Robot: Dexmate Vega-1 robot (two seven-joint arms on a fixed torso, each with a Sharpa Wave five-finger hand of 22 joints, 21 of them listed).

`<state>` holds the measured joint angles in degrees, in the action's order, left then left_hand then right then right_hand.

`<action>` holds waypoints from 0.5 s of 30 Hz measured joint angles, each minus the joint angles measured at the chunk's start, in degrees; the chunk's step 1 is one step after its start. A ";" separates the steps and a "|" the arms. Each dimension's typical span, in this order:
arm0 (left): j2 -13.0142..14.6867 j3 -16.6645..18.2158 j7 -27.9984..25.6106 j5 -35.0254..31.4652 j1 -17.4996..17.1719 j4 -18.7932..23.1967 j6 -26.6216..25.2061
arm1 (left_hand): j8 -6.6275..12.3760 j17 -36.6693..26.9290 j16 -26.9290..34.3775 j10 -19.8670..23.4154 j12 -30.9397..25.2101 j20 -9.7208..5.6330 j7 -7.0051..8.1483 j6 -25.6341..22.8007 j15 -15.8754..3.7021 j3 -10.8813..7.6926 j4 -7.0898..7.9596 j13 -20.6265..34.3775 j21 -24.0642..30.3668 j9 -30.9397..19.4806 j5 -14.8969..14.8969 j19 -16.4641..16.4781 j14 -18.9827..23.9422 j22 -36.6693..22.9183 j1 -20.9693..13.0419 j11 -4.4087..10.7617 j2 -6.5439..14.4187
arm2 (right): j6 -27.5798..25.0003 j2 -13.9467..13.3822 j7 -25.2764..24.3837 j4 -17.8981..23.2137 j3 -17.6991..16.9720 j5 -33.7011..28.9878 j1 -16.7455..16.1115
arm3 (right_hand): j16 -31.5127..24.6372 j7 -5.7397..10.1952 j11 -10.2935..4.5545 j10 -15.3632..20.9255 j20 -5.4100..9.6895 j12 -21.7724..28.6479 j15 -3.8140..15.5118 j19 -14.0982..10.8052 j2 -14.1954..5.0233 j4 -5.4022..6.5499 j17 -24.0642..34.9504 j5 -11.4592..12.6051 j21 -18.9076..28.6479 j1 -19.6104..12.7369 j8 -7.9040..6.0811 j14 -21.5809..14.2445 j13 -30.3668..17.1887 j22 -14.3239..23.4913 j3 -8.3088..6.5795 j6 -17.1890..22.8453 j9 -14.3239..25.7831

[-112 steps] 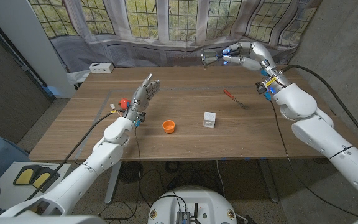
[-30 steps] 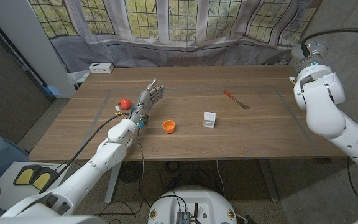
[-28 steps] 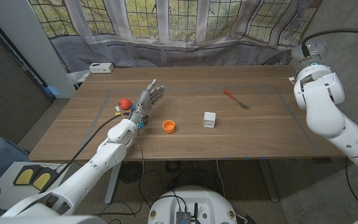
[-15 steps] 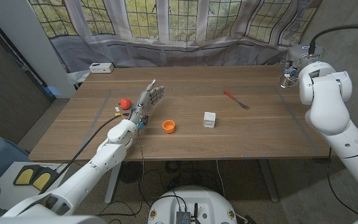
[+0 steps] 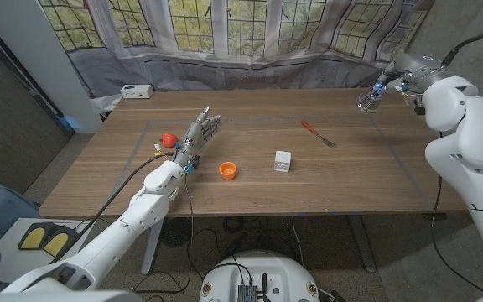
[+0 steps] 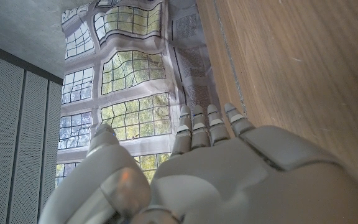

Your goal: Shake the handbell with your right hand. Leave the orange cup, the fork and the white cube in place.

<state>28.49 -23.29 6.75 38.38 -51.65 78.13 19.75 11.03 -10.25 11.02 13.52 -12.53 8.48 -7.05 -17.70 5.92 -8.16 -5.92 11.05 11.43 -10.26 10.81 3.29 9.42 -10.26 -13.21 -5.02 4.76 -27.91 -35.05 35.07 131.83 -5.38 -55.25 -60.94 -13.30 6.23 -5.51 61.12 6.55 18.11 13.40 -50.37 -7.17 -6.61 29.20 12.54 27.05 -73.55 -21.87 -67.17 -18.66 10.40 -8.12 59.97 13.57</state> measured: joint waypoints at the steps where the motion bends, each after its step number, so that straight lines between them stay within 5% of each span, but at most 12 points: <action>1: 0.03 0.01 -0.10 0.00 -0.06 0.12 -0.14 | 0.00 0.00 0.00 0.00 0.00 0.00 0.00 0.00 0.00 0.00 0.00 0.00 0.00 0.00 0.00 0.00 0.00 0.00 0.00 0.00 0.00 | 1.14 1.20 -0.42 -2.31 -2.39 2.45 0.29 | 0.00 -0.16 0.01 -0.01 0.00 -0.03 0.00 0.00 0.00 0.00 0.00 0.00 0.26 0.00 0.00 0.00 0.00 0.00 0.00 0.16 0.00; 4: 0.14 0.04 -0.10 0.00 -0.18 0.40 -0.14 | 0.00 0.00 0.00 0.00 0.00 0.00 0.00 0.00 0.00 0.00 0.00 0.00 0.00 0.00 0.00 0.00 0.00 0.00 0.00 0.00 0.00 | 3.93 1.20 -1.11 -2.31 -2.39 8.43 0.29 | 0.00 -0.61 0.32 -0.32 0.00 -0.03 -0.04 0.00 0.00 -0.03 0.00 0.00 0.44 0.00 0.00 0.04 -0.06 0.00 0.03 -0.01 0.00; 5: 0.22 0.07 -0.21 -0.02 -0.23 0.47 -0.25 | 0.00 0.00 0.00 0.00 0.00 0.00 0.00 0.00 0.00 0.00 0.00 0.00 0.00 0.00 0.00 0.00 0.00 0.00 0.00 0.00 0.00 | 5.09 2.29 -1.28 -6.78 -4.79 11.15 1.01 | 0.00 -0.61 0.33 -0.33 0.00 -0.03 -0.23 0.00 0.00 -0.03 0.00 0.00 0.44 0.00 0.00 0.24 -0.09 0.00 0.03 -0.01 0.00; 10: 0.34 0.12 -0.21 -0.02 -0.37 0.69 -0.25 | 0.00 0.00 0.00 0.00 0.00 0.00 0.00 0.00 0.00 0.00 0.00 0.00 0.00 0.00 0.00 0.00 0.00 0.00 0.00 0.00 0.00 | 9.69 2.29 -1.35 -6.78 -4.79 21.41 1.01 | 0.00 -0.83 0.50 -0.49 0.00 -0.21 -0.33 0.01 -0.08 -0.03 0.10 -0.07 0.44 -0.08 0.00 0.33 -0.09 0.00 0.03 -0.23 0.01; 11: 0.35 0.13 -0.30 -0.03 -0.39 0.70 -0.34 | 0.00 0.00 0.00 0.00 0.00 0.00 0.00 0.00 0.00 0.00 0.00 0.00 0.00 0.00 0.00 0.00 0.00 0.00 0.00 0.00 0.00 | 10.39 1.72 -1.32 -12.68 -5.17 22.95 2.53 | 0.00 -0.94 0.64 -0.63 0.00 -0.21 -0.33 0.01 -0.08 -0.03 0.15 -0.20 0.44 -0.08 0.00 0.33 -0.16 0.00 0.03 -0.34 0.01; 15: 0.35 0.13 -0.32 -0.03 -0.41 0.75 -0.37 | 0.00 0.00 0.00 0.00 0.00 0.00 0.00 0.00 0.00 0.00 0.00 0.00 0.00 0.00 0.00 0.00 0.00 0.00 0.00 0.00 0.00 | 14.18 0.42 -0.84 -15.96 -3.92 32.14 3.64 | 0.00 -0.92 0.64 -0.64 0.00 -0.24 -0.33 0.01 -0.08 -0.04 0.16 -0.35 0.44 -0.08 0.00 0.33 -0.63 0.00 0.03 -0.32 0.01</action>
<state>28.84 -23.16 6.42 38.35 -52.06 78.88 19.39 11.03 -10.25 11.02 13.52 -12.53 8.48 -7.05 -17.70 5.92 -8.16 -5.92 11.05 11.43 -10.26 10.81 3.29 9.42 -10.26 -13.21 -5.02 4.76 -13.73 -34.63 34.24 115.87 -9.29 -23.10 -57.31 -13.31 5.31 -4.86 60.48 6.55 17.86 13.07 -50.37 -7.26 -6.65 29.37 12.19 27.49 -73.63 -21.87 -66.84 -19.29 10.40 -8.09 59.65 13.58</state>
